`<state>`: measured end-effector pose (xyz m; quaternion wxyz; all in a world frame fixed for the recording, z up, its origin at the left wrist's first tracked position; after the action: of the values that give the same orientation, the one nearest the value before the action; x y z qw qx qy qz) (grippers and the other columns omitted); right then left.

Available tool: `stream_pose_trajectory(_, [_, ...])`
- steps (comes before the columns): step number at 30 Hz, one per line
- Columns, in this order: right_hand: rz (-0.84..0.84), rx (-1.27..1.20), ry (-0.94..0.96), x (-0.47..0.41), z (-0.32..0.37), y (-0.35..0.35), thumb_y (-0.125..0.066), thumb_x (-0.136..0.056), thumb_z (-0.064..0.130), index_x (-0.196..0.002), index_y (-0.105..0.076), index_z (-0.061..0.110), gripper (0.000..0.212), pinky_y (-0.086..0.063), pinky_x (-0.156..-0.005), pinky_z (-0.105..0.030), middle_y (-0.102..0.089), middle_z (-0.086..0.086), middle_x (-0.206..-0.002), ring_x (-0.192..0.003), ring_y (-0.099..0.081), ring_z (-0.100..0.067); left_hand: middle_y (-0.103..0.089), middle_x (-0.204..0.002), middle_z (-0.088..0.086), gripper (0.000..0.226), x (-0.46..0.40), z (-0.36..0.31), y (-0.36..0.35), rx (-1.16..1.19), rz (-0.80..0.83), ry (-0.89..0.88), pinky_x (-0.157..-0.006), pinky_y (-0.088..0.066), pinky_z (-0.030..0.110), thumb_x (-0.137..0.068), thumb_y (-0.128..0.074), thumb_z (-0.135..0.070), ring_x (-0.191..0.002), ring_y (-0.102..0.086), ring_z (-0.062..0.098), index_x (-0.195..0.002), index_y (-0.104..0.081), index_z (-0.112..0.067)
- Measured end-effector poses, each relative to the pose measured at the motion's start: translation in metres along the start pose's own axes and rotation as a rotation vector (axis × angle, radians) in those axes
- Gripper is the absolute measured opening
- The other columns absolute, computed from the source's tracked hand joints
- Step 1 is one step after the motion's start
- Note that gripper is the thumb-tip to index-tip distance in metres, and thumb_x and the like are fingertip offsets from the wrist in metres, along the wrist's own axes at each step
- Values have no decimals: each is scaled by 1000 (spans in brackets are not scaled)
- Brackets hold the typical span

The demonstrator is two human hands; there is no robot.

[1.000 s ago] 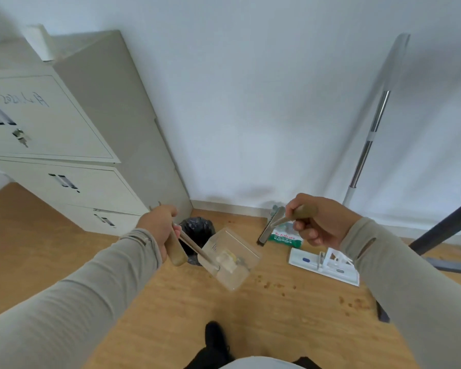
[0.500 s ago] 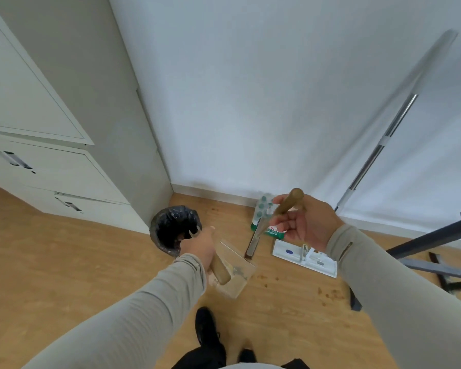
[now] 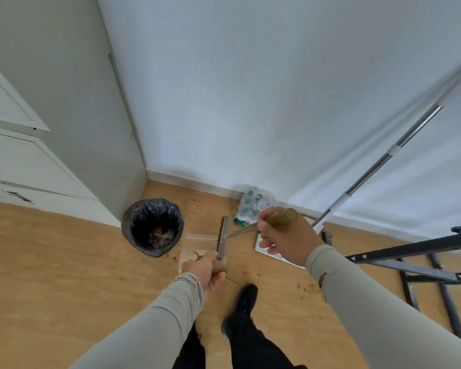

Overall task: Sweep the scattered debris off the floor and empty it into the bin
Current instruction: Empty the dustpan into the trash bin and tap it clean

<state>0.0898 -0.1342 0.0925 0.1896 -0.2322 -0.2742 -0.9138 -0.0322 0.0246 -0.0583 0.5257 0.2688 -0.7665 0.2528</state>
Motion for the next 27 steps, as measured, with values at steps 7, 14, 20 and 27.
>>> stream_pose_trajectory(7, [20, 251, 57, -43, -20, -4, -62, -89, 46, -95, -62, 51, 8, -61, -84, -47, -77, 5, -78, -78, -75, -14, -64, -109, 14, 56, -38, -4, -22, -156, -54, 12, -71, -65, 42, -89, -76, -33, -56, -72, 28, -130, -47, -8])
stream_pose_trajectory(14, [7, 300, 82, -60, -22, -2, -56, -81, 61, -116, -65, 43, 40, -58, -92, -45, -73, 11, -97, -101, -70, -20, -66, -97, 8, 20, -37, -8, -50, -918, -69, -176, -44, -56, 31, -99, -57, -24, -60, -72, 28, -113, -46, -14])
stream_pose_trajectory(20, [44, 441, 163, -62, -5, 1, -63, -95, 40, -120, -71, 26, 30, -49, -87, -25, -73, 7, -101, -94, -65, -11, -57, -121, -4, 67, -49, -26, -55, -1112, -11, -251, -40, -52, 23, -97, -57, -22, -53, -69, 23, -157, -27, -26])
stream_pose_trajectory(27, [217, 542, 259, -46, 9, -36, -62, -95, 31, -93, -69, 24, 10, -53, -82, -33, -70, 0, -95, -90, -65, -19, -67, -95, -12, 49, -51, -22, -42, -1161, -19, -341, -44, -44, 17, -89, -62, -36, -52, -61, 7, -137, -56, -24])
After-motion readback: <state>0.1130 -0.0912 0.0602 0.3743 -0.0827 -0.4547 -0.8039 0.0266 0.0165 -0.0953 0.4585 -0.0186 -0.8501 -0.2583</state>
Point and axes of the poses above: each hand's wrist, its own x-axis away from the middle knuckle, its own y-axis out of the back of the hand, z = x × y, the point moved 5 cm from there along -x, towards the middle knuckle
